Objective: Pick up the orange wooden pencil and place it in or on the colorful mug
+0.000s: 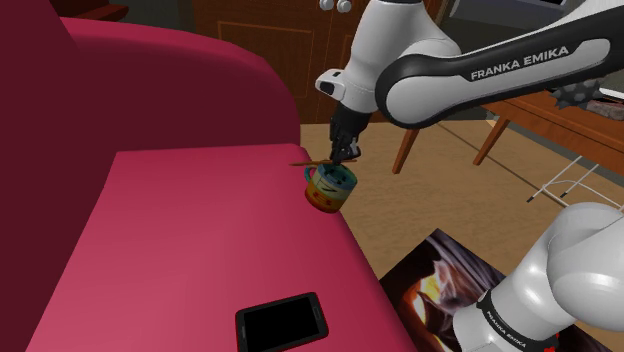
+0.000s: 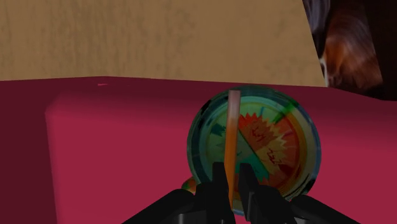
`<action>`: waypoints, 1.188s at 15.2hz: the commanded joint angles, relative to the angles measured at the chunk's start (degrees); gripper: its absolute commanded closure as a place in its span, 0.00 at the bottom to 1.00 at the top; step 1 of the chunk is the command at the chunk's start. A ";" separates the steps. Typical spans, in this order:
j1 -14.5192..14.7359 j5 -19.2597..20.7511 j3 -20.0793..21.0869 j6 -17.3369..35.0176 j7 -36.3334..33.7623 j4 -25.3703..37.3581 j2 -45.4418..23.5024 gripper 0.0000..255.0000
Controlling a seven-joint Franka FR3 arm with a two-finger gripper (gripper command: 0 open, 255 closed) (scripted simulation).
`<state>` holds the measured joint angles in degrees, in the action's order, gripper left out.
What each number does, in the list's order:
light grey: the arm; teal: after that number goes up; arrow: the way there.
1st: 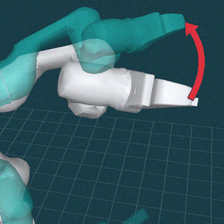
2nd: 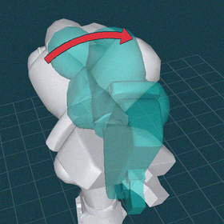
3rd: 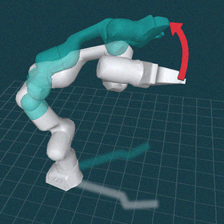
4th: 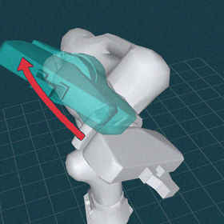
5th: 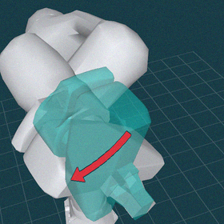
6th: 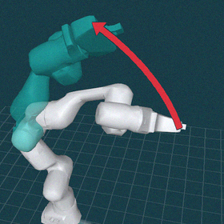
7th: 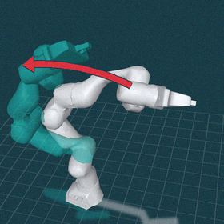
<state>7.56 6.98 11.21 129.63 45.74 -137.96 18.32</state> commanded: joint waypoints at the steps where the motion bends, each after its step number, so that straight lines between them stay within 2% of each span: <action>1: -0.04 0.12 0.05 0.75 -0.17 -0.46 -0.29 1.00; 7: -0.06 0.12 0.06 0.75 -0.17 -0.46 -0.30 1.00; 8: -0.05 0.12 0.06 0.75 -0.17 -0.46 -0.29 0.00; 13: -0.06 0.12 0.06 0.75 -0.17 -0.46 -0.30 0.00; 17: 0.73 -1.28 0.03 -6.90 0.73 3.35 3.60 0.00; 18: 0.74 -1.27 0.02 -6.90 0.73 3.35 3.60 0.00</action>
<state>8.23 5.85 11.24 123.75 46.37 -135.22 21.59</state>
